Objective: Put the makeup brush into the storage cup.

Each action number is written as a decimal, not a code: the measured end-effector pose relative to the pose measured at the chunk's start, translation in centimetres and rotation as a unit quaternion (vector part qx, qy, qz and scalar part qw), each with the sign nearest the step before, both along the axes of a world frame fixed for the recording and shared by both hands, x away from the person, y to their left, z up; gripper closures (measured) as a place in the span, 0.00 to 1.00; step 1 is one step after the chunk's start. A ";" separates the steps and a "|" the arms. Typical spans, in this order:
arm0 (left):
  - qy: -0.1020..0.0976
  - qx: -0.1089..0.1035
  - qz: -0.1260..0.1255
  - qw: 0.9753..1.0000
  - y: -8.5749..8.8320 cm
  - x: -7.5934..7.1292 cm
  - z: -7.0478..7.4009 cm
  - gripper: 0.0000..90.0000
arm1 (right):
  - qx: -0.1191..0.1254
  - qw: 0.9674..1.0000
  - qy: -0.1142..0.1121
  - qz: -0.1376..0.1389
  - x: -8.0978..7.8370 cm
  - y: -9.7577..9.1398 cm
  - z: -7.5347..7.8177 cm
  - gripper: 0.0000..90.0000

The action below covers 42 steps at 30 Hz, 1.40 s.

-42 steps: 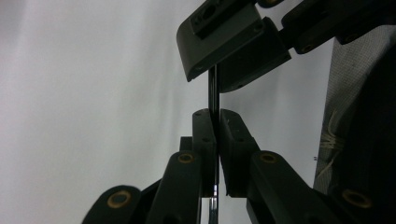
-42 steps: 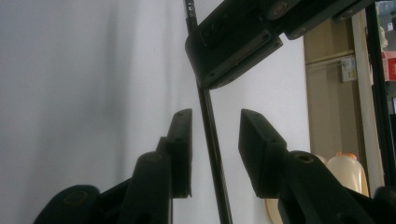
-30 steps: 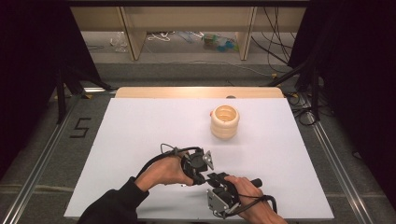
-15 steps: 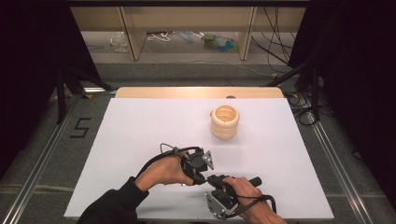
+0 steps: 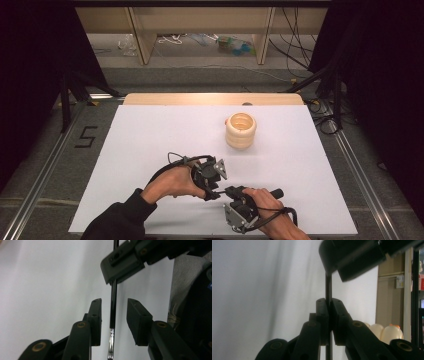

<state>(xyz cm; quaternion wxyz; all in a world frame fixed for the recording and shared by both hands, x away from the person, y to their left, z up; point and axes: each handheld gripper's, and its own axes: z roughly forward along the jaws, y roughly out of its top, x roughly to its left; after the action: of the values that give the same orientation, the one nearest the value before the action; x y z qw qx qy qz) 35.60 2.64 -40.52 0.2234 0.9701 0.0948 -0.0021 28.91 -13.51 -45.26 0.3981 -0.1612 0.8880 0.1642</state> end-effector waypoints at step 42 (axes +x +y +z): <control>-0.134 -0.237 0.093 0.958 6.1 -1.2 0.7 0.26 | 0.211 0.966 0.111 -0.097 2.1 -5.3 2.1 0.95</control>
<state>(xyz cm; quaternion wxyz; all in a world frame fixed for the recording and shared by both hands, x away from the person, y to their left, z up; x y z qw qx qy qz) 34.43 8.76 -39.79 0.4567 0.8676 0.1509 0.1266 31.03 -18.81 -43.14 0.3362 0.0330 0.8833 0.3251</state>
